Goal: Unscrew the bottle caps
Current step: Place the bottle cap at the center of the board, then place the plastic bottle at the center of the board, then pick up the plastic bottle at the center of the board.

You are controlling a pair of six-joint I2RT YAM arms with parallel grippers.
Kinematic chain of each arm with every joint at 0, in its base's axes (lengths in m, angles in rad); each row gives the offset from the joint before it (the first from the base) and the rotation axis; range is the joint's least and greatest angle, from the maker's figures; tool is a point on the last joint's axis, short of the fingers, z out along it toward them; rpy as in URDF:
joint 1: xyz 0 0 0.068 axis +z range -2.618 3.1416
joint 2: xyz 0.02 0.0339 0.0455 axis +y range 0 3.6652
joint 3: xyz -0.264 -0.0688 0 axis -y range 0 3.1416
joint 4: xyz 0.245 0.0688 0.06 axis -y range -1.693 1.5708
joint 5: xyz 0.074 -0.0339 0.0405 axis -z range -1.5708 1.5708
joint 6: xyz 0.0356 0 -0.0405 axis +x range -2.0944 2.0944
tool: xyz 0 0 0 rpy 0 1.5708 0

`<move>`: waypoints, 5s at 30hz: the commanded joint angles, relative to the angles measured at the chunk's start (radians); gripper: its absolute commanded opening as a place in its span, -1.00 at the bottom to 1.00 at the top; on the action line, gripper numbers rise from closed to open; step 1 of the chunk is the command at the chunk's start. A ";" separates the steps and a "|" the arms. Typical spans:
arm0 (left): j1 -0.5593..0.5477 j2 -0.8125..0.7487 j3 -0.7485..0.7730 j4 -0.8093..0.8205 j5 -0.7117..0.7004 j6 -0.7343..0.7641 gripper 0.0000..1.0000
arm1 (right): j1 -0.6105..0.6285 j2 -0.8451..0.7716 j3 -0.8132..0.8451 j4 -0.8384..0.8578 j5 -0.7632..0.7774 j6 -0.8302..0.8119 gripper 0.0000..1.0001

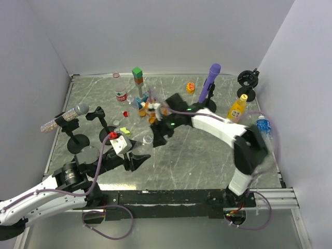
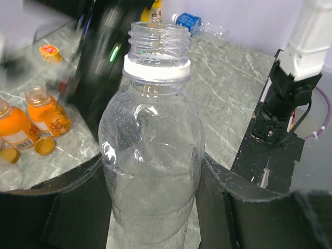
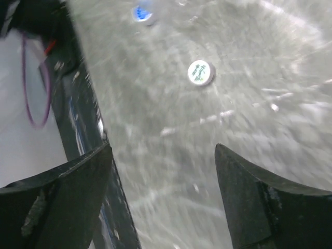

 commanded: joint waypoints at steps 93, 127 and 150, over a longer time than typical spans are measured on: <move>0.001 -0.175 0.272 -0.338 -0.224 -0.174 0.94 | 0.115 0.081 0.454 0.062 0.186 -0.162 -0.92; 0.001 -0.174 0.220 -0.305 -0.202 -0.174 0.93 | 0.148 0.088 0.425 0.050 0.222 -0.153 0.27; 0.001 0.062 0.106 0.056 -0.159 -0.220 0.93 | -0.289 -0.736 -0.163 -0.097 -0.045 -0.358 0.98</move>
